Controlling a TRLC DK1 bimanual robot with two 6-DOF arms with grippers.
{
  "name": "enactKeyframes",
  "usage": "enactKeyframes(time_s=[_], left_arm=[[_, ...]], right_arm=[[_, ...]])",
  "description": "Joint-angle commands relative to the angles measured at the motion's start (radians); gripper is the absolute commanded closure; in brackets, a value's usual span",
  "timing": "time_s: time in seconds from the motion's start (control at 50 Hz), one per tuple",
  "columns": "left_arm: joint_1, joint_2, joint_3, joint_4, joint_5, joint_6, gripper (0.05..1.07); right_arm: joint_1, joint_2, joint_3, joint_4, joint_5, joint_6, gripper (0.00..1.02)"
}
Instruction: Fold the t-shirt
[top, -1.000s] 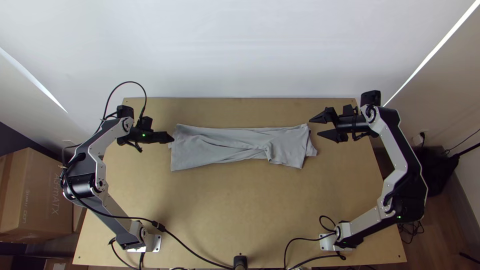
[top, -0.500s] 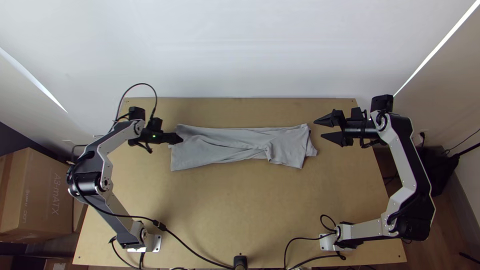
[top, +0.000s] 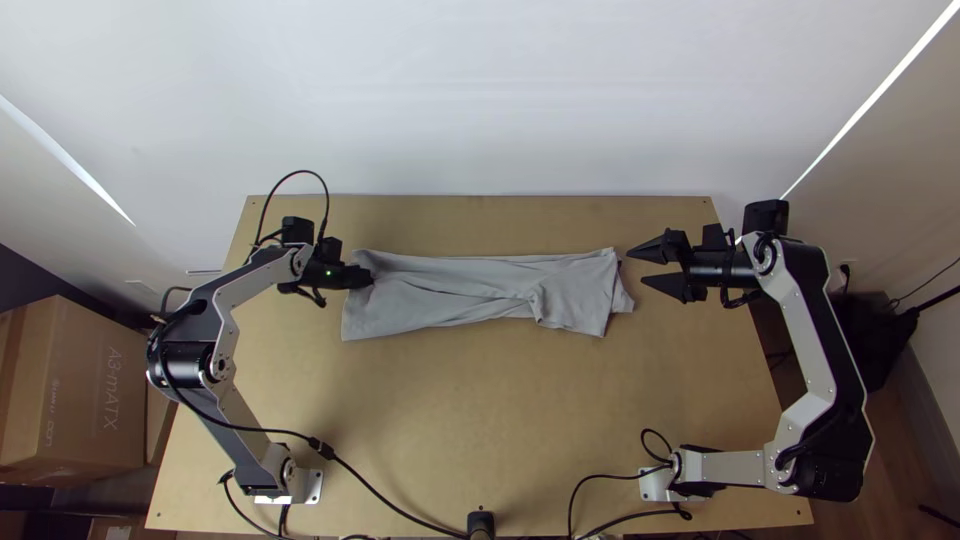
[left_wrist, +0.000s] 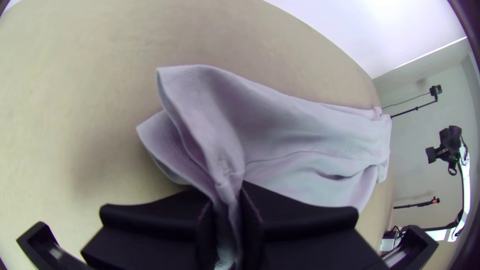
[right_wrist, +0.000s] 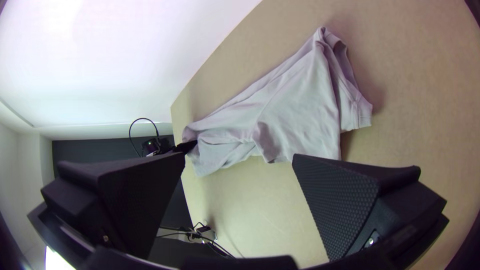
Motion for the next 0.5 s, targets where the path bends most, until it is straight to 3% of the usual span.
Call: enactKeyframes(time_s=[0.0,0.28,0.48], left_arm=[[0.083,-0.084,-0.094,-0.049,-0.01,0.038,1.04],[0.445,-0.152,-0.053,-0.287,0.004,0.321,1.04],[0.532,-0.236,0.075,-0.518,0.013,0.403,1.04]], right_arm=[[0.009,-0.024,-0.041,-0.003,-0.012,0.006,0.03],[0.017,-0.035,-0.104,0.044,-0.009,-0.008,0.03],[0.01,-0.014,-0.121,0.07,0.012,-0.002,0.03]])
